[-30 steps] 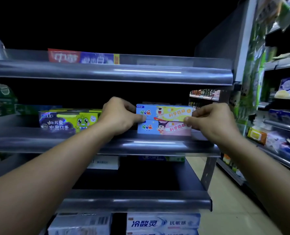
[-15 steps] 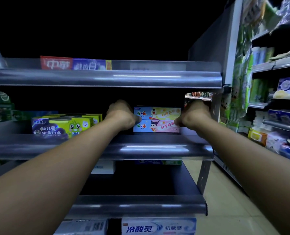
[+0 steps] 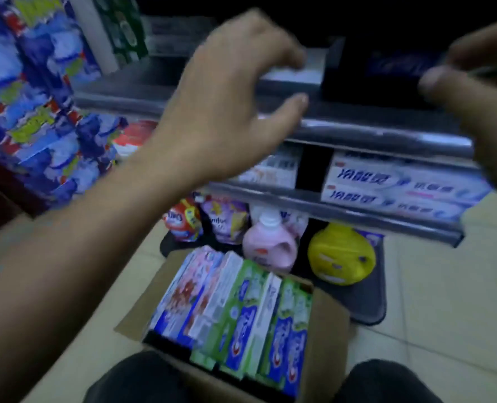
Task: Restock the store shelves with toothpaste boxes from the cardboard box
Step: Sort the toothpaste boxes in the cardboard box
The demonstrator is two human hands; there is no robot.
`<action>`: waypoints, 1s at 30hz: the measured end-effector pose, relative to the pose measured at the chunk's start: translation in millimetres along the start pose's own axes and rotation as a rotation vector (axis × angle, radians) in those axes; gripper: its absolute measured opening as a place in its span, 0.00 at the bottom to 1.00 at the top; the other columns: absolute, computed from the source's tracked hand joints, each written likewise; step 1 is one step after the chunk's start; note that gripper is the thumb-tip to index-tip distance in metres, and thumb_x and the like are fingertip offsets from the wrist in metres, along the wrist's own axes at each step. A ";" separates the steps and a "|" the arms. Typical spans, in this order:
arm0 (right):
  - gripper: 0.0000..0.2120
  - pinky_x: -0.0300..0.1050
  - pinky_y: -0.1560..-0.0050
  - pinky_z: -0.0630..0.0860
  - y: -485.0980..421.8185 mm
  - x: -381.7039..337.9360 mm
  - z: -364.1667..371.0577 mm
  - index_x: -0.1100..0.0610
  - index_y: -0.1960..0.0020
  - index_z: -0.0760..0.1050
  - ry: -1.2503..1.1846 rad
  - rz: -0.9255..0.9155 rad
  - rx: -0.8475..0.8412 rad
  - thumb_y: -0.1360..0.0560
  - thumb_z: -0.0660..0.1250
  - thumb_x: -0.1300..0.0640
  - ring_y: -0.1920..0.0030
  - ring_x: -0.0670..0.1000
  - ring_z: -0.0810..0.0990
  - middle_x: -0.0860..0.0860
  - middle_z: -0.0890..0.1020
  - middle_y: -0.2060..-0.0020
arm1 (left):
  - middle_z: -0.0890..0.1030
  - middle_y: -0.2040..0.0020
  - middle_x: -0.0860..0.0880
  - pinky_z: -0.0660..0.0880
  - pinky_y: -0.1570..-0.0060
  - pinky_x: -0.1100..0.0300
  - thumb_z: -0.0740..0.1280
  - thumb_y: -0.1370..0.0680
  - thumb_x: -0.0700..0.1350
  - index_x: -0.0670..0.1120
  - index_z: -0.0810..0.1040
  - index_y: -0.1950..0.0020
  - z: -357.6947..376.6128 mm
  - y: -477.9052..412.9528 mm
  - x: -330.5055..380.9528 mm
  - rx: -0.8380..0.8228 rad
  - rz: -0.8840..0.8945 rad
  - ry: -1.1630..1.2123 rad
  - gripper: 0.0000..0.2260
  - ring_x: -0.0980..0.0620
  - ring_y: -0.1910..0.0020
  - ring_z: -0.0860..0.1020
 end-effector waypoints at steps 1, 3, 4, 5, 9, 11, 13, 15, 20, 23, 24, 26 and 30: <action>0.09 0.29 0.49 0.74 24.0 -2.3 16.5 0.34 0.55 0.78 -0.065 -0.024 -0.008 0.31 0.70 0.33 0.54 0.34 0.81 0.30 0.82 0.58 | 0.81 0.51 0.49 0.71 0.50 0.60 0.70 0.22 0.50 0.43 0.83 0.45 4.8 36.0 -12.7 -0.032 -0.107 0.042 0.12 0.51 0.50 0.78; 0.04 0.27 0.60 0.74 64.2 7.3 59.6 0.39 0.58 0.81 -0.162 -0.048 -0.075 0.31 0.75 0.44 0.63 0.34 0.81 0.31 0.84 0.62 | 0.82 0.55 0.56 0.76 0.52 0.56 0.71 0.24 0.52 0.49 0.83 0.48 23.3 113.3 -40.5 -0.121 -0.422 0.113 0.09 0.56 0.56 0.79; 0.05 0.30 0.61 0.75 83.0 18.3 83.9 0.41 0.58 0.82 -0.205 -0.006 -0.135 0.31 0.77 0.48 0.65 0.36 0.81 0.33 0.84 0.62 | 0.83 0.58 0.58 0.77 0.55 0.56 0.71 0.25 0.53 0.53 0.83 0.51 35.6 154.9 -51.8 -0.172 -0.585 0.128 0.07 0.59 0.59 0.79; 0.07 0.34 0.61 0.77 102.3 35.2 108.9 0.43 0.59 0.82 -0.226 0.062 -0.196 0.31 0.79 0.52 0.66 0.38 0.81 0.36 0.85 0.62 | 0.82 0.60 0.59 0.77 0.57 0.57 0.72 0.26 0.55 0.56 0.81 0.52 48.9 196.2 -60.3 -0.230 -0.734 0.128 0.05 0.62 0.61 0.79; 0.09 0.49 0.56 0.81 170.5 91.2 183.8 0.51 0.60 0.84 -0.224 0.346 -0.453 0.29 0.79 0.64 0.62 0.48 0.84 0.47 0.86 0.63 | 0.79 0.59 0.58 0.73 0.62 0.64 0.72 0.29 0.62 0.56 0.79 0.47 96.4 324.0 -61.1 -0.456 -1.109 0.110 0.15 0.62 0.62 0.79; 0.06 0.49 0.55 0.79 194.9 103.1 202.9 0.56 0.59 0.84 -0.203 0.410 -0.531 0.29 0.78 0.66 0.60 0.49 0.83 0.50 0.86 0.61 | 0.79 0.55 0.55 0.76 0.57 0.56 0.67 0.29 0.66 0.52 0.78 0.45 112.9 352.8 -55.6 -0.538 -1.121 0.032 0.21 0.53 0.55 0.80; 0.05 0.42 0.55 0.77 212.6 110.1 213.1 0.55 0.57 0.84 -0.176 0.432 -0.581 0.27 0.77 0.64 0.59 0.46 0.84 0.49 0.86 0.60 | 0.79 0.50 0.50 0.77 0.53 0.52 0.63 0.27 0.68 0.50 0.77 0.46 123.4 362.7 -52.0 -0.616 -1.063 -0.077 0.23 0.46 0.48 0.78; 0.05 0.27 0.62 0.71 223.9 112.1 215.6 0.52 0.57 0.85 -0.124 0.410 -0.604 0.27 0.77 0.61 0.62 0.35 0.82 0.41 0.84 0.63 | 0.79 0.49 0.48 0.77 0.53 0.52 0.61 0.25 0.69 0.49 0.79 0.48 127.3 364.7 -49.4 -0.639 -1.017 -0.136 0.24 0.45 0.48 0.78; 0.10 0.48 0.53 0.81 241.4 110.7 222.1 0.47 0.59 0.82 -0.098 0.425 -0.636 0.26 0.76 0.61 0.60 0.46 0.84 0.45 0.85 0.63 | 0.72 0.63 0.52 0.68 0.66 0.55 0.67 0.25 0.63 0.51 0.67 0.64 119.4 356.3 -42.7 -0.531 -0.927 -0.160 0.19 0.48 0.61 0.74; 0.08 0.57 0.49 0.82 243.1 109.6 224.5 0.47 0.58 0.82 -0.125 0.455 -0.612 0.26 0.76 0.60 0.59 0.51 0.84 0.49 0.85 0.62 | 0.71 0.69 0.54 0.61 0.72 0.59 0.71 0.27 0.59 0.51 0.66 0.66 111.3 361.7 -42.3 -0.420 -1.050 -0.038 0.19 0.56 0.69 0.71; 0.07 0.56 0.50 0.82 242.5 108.5 224.6 0.47 0.57 0.82 -0.147 0.457 -0.592 0.27 0.77 0.58 0.59 0.50 0.84 0.48 0.85 0.62 | 0.72 0.70 0.55 0.60 0.73 0.62 0.73 0.29 0.59 0.51 0.68 0.67 108.5 366.4 -43.3 -0.372 -1.127 0.022 0.18 0.59 0.70 0.72; 0.11 0.46 0.53 0.82 244.8 100.8 227.0 0.45 0.49 0.82 -0.186 0.407 -0.625 0.29 0.79 0.52 0.57 0.44 0.83 0.44 0.85 0.54 | 0.75 0.70 0.56 0.63 0.71 0.63 0.77 0.31 0.58 0.50 0.75 0.64 104.5 378.0 -46.2 -0.250 -1.311 0.202 0.16 0.60 0.70 0.74; 0.37 0.27 0.41 0.69 271.2 61.7 240.3 0.37 0.30 0.65 -0.037 -0.043 -0.883 0.35 0.76 0.40 0.34 0.33 0.68 0.33 0.64 0.32 | 0.79 0.71 0.56 0.70 0.63 0.60 0.80 0.36 0.56 0.47 0.82 0.58 99.5 377.6 -36.4 -0.083 -1.557 0.655 0.16 0.55 0.71 0.79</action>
Point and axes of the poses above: each hand's wrist, its own y-axis away from the middle knuckle, its own z-axis out of the palm, x = y × z, the point moved 7 cm from there along -y, towards the middle knuckle
